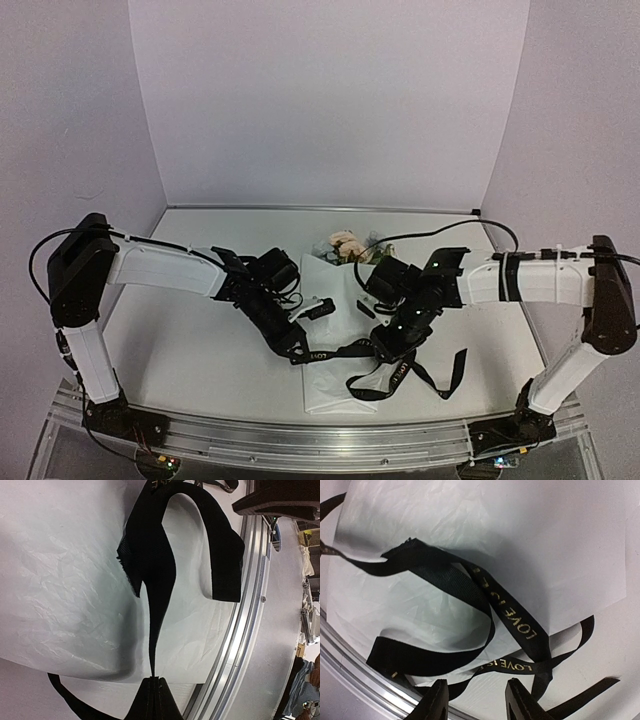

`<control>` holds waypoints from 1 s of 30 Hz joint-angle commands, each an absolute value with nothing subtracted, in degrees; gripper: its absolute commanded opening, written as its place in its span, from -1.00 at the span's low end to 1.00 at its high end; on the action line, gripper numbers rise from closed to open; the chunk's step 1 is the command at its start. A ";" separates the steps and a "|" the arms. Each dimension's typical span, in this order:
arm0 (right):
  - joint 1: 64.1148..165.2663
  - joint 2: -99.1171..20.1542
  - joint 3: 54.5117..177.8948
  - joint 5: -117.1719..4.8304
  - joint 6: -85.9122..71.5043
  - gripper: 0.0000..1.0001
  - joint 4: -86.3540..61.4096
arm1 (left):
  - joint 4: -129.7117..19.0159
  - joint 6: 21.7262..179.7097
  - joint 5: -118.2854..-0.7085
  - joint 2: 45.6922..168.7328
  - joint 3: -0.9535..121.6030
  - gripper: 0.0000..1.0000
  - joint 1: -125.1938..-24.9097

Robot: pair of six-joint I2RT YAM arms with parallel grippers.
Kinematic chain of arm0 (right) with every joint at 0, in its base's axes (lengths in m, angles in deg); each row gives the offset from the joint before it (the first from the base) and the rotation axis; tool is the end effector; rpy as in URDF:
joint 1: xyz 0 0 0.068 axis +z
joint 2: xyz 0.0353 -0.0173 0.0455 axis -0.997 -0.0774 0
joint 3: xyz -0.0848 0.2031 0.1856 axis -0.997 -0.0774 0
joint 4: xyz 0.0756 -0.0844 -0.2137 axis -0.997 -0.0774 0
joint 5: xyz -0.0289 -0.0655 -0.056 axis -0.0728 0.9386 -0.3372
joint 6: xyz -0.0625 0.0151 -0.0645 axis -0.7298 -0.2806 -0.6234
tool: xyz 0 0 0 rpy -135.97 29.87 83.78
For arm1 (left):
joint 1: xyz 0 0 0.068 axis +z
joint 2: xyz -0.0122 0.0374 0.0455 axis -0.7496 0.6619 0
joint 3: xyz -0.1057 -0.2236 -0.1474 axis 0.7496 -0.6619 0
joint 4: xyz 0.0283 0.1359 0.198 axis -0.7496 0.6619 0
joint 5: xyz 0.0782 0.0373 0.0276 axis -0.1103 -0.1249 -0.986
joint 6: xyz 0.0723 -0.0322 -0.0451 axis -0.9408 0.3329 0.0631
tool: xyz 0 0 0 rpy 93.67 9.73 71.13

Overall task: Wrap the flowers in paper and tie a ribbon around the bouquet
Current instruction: Cross the ribbon over the folded bouquet.

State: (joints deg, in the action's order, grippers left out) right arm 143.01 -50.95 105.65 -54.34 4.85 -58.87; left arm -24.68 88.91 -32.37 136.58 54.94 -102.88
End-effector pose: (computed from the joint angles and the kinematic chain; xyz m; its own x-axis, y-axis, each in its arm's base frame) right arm 0.1547 0.2576 0.1933 -0.7664 -0.6027 -0.2220 -0.6397 0.7475 0.1790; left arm 0.1718 -0.3205 0.1644 -0.5318 0.7464 -0.4001 0.7988 0.2852 -0.5297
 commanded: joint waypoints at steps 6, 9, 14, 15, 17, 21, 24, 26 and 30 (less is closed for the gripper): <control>142.53 -56.64 110.00 -53.36 6.81 -0.37 -59.73 | -24.74 87.66 -32.68 135.13 57.30 -0.96 -102.91; 142.50 -57.35 110.28 -54.42 7.61 -0.75 -59.53 | -25.35 87.90 -32.64 134.65 57.08 -0.96 -102.90; 142.51 -58.11 110.83 -60.39 9.05 -1.00 -57.36 | -26.43 88.44 -32.40 133.21 56.90 -0.97 -102.90; 142.51 -58.08 110.53 -61.45 9.39 -1.00 -56.00 | -26.58 88.45 -32.34 132.87 56.87 -0.97 -102.87; 142.33 -58.43 110.35 -63.06 10.50 -1.00 -54.07 | -26.47 88.31 -32.21 132.46 57.06 -0.96 -102.85; 141.94 -60.78 112.24 -69.11 13.20 -1.00 -50.64 | -25.93 88.01 -32.40 131.95 57.69 -0.96 -102.90; 141.52 -61.82 112.01 -71.90 15.45 -1.00 -46.49 | -25.02 87.53 -32.16 131.92 58.10 -0.96 -102.88; 141.01 -61.81 111.34 -72.96 16.75 -1.00 -43.73 | -24.71 87.32 -32.38 131.76 58.08 -0.96 -102.88; 140.53 -58.95 110.02 -70.65 16.53 -1.00 -44.77 | -24.86 87.38 -33.04 131.27 57.73 -0.97 -102.87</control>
State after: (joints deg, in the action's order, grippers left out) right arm 141.17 -61.54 110.41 -70.80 15.02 -46.75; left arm -24.75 88.67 -32.56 134.57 55.68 -102.88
